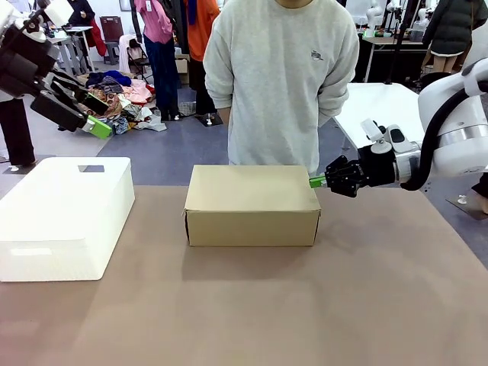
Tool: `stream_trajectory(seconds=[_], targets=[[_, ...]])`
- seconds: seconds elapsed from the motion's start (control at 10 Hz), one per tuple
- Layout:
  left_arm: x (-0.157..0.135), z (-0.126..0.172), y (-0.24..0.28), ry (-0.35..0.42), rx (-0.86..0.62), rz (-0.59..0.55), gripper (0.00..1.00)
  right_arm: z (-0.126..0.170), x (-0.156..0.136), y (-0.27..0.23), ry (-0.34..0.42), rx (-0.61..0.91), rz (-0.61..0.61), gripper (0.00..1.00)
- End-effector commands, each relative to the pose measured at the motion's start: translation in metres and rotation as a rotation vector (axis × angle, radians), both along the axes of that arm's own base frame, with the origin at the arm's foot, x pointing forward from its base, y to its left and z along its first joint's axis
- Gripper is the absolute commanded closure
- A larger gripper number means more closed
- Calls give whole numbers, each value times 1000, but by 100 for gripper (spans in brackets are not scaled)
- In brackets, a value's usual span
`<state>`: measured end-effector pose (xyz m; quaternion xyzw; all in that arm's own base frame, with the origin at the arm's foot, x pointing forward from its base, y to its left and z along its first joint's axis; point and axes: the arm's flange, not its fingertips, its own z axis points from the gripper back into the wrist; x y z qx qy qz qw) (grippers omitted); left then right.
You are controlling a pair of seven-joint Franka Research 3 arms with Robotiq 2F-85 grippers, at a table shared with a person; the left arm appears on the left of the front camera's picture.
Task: Pack the shoes into the box.
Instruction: Press down on the lid of the Shoes Box.
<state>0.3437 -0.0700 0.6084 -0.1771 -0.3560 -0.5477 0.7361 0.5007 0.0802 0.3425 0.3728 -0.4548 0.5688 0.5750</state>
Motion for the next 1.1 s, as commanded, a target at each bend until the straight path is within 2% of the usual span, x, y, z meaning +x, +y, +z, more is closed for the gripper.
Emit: stream_trajectory(seconds=[0.0,0.4,0.5,0.7,0.8,1.0], targets=[[0,0,0,-4,-13,-16,0,0,-2,0,-10,-2,1,100],[0,0,0,-4,-13,-16,0,0,0,0,1,0,0,100],[0,0,0,-4,-13,-16,0,10,-5,1,83,-42,-27,100],[0,0,0,0,0,0,0,34,-14,7,128,-150,-20,100],[3,-2,-2,44,-74,7,0,45,-19,10,148,-180,-16,100],[7,0,-8,49,-71,15,0,60,-23,15,152,-213,-25,60]])
